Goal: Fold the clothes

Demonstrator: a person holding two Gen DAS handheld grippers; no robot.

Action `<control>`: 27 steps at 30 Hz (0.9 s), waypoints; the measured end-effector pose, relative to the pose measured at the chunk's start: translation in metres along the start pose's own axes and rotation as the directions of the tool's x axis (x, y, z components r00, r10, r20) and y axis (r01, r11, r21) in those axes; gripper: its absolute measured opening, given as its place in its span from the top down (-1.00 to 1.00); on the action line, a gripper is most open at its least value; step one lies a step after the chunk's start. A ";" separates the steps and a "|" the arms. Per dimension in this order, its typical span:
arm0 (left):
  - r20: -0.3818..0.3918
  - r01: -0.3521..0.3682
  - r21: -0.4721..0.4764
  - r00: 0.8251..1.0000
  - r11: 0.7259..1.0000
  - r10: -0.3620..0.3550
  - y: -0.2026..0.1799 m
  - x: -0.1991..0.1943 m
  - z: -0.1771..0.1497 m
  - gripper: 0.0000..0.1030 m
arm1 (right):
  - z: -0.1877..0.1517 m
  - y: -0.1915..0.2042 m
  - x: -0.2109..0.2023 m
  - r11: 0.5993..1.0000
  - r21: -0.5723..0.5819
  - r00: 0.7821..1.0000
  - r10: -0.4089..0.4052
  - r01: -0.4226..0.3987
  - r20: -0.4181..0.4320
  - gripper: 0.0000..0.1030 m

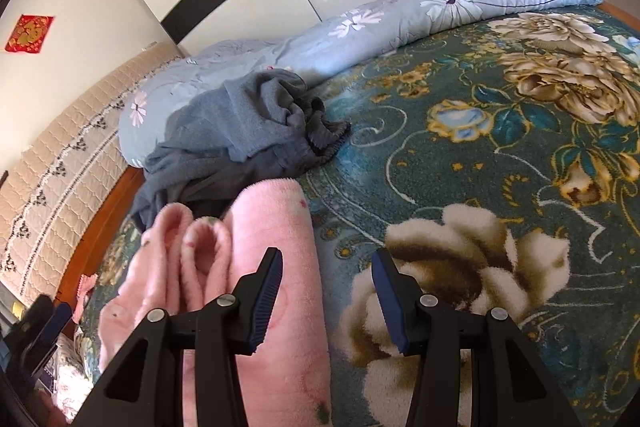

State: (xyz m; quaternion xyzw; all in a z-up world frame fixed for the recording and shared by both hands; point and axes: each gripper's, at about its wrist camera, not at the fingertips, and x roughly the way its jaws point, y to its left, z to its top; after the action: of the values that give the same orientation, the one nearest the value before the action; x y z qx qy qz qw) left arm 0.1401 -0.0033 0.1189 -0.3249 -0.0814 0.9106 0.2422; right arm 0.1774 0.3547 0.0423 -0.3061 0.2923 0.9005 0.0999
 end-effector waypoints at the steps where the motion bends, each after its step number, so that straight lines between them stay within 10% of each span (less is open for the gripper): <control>1: -0.011 -0.043 -0.021 0.999 0.999 0.043 0.013 0.004 -0.002 -0.18 | 0.000 0.001 -0.003 1.000 -0.002 1.000 0.012 -0.012 0.010 0.03; 8: -0.139 -0.122 -0.126 0.985 0.984 0.105 0.069 0.035 -0.039 -0.18 | 0.002 0.038 -0.018 0.964 -0.113 0.970 0.241 -0.241 -0.010 -0.15; 13: -0.181 -0.073 -0.156 0.983 0.985 0.044 0.081 0.043 -0.057 -0.19 | 0.002 0.093 0.004 0.908 -0.223 0.925 0.308 -0.356 -0.223 -0.34; 27: -0.156 0.046 -0.215 0.984 0.975 -0.081 0.100 0.041 -0.066 -0.21 | 0.019 0.096 0.074 0.961 -0.034 0.890 0.240 -0.274 -0.389 -0.34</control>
State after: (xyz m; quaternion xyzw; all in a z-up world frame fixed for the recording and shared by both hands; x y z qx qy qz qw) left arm 0.1157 -0.0706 0.0151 -0.4197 -0.1678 0.8587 0.2414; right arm 0.0746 0.2877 0.0538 -0.4377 0.3042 0.8411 -0.0924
